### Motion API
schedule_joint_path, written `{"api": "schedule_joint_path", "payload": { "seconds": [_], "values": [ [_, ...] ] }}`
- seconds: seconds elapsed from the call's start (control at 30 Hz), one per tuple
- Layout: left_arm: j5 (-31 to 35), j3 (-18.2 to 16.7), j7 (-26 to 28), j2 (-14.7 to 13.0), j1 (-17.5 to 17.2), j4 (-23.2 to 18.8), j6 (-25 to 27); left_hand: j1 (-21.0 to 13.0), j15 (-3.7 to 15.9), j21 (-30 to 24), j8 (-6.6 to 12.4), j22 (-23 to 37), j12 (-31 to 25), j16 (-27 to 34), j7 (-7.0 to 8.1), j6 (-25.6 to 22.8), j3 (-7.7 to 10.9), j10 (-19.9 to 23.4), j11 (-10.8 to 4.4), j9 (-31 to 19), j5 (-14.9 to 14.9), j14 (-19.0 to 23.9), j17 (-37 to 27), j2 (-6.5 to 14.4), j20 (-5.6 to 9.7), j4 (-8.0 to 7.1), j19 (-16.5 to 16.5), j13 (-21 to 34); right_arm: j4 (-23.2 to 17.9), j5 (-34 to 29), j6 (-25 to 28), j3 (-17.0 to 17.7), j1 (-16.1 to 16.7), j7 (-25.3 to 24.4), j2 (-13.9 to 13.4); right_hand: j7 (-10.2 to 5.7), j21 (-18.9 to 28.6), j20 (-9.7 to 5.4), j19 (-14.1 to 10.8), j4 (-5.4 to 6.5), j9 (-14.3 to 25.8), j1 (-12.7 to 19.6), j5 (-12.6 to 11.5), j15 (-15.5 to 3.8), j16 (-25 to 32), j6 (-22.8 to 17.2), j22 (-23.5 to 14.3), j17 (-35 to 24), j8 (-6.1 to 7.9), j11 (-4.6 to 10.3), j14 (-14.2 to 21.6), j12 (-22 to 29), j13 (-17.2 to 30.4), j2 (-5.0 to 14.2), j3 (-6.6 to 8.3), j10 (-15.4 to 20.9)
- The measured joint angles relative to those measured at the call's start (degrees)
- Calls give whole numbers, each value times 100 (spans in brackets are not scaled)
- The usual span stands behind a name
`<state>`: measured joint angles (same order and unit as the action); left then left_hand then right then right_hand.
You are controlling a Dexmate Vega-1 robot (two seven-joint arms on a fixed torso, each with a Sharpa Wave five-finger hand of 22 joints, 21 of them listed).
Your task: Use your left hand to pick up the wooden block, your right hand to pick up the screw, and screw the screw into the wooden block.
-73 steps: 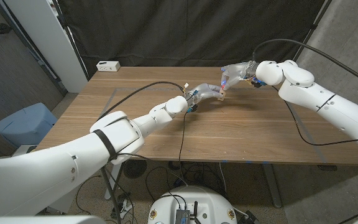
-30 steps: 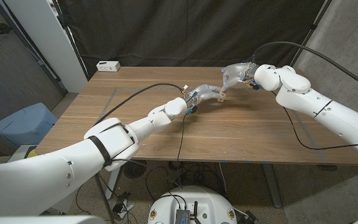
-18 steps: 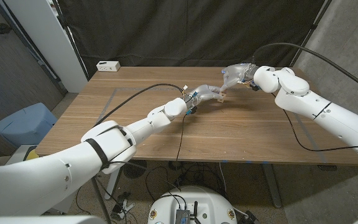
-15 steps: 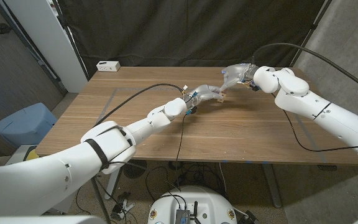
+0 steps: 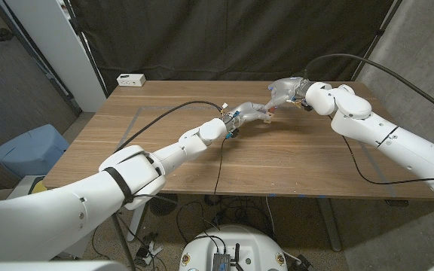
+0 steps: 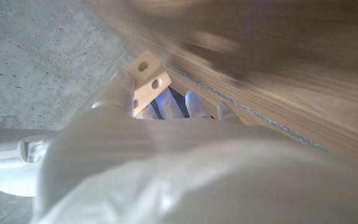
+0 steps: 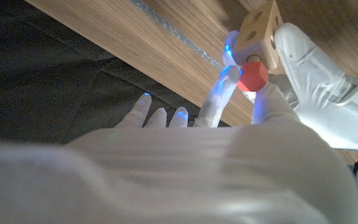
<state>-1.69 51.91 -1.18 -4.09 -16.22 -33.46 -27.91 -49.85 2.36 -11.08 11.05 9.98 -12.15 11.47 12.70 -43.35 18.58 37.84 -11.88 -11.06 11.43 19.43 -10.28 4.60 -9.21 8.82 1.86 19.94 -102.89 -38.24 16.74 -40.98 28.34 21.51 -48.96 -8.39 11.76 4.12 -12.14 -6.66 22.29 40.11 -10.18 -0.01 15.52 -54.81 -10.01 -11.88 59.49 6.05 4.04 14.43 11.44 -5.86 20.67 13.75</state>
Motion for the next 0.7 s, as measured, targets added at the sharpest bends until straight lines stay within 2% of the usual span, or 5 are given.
{"api": "schedule_joint_path", "payload": {
  "seconds": [0.07, 0.23, 0.37, 0.6, 0.7],
  "values": [
    [0, 0, -1, 0, 0, 0, -12, 0, 0, 0, -1, 0, 0, 0, 0, 0, 0, 0, 0, -1, 0, 0, 0, 1, 0, 0, 0, 0, 9, 0, 0, 0, 21, 0, 8, 31, 0, 8, -48, 11, 11, -22, 0, 0, 0, -178, 0, 0, 80, 46, 37, 0, 0, 23, -11, 54],
    [0, 0, -1, 20, 13, 44, -26, -17, 0, 0, -5, 0, 0, 0, 0, 2, 0, 0, 0, -3, 0, 0, 0, 17, 0, 0, 0, 0, 25, -34, 20, 3, 70, -115, 27, 91, 0, -4, -119, -12, -52, -110, 0, -92, 0, -488, 1, 13, 150, 64, 129, 0, 1, -5, -34, 209],
    [0, 0, -1, 26, 22, 62, -26, -23, 0, 0, -6, 0, 0, 0, 0, 2, 0, 0, 0, -3, 0, 0, 0, 23, 0, 0, 0, 1, 28, -74, 68, 15, 104, -293, 40, 138, 0, -3, -119, 8, -77, -197, 0, -92, 0, -626, 1, 17, 192, 70, 191, 0, 1, -21, -68, 275],
    [-1, 0, -2, -12, -2, -26, -20, -23, 0, 0, -14, 0, 0, 0, 1, 3, -1, 0, 0, -2, 0, 0, 0, 23, 0, 1, 0, 1, 24, -88, 111, 39, 155, -421, 50, 142, 0, -3, -119, 71, -180, -385, 0, -91, 0, -671, 1, 16, 184, 17, 190, 0, 1, -61, -158, 328],
    [-1, -4, -3, -45, -30, -98, 17, -23, 0, 0, 0, 0, 0, 0, 1, 4, -1, 0, 0, -2, 0, 0, 0, 23, 0, 1, 0, 1, 11, -89, 127, 49, 168, -451, 50, 188, 0, -3, -119, 110, -229, -531, 0, -60, 0, -624, 1, 16, 104, 8, 221, -10, 1, -94, -197, 337]
  ]
}}
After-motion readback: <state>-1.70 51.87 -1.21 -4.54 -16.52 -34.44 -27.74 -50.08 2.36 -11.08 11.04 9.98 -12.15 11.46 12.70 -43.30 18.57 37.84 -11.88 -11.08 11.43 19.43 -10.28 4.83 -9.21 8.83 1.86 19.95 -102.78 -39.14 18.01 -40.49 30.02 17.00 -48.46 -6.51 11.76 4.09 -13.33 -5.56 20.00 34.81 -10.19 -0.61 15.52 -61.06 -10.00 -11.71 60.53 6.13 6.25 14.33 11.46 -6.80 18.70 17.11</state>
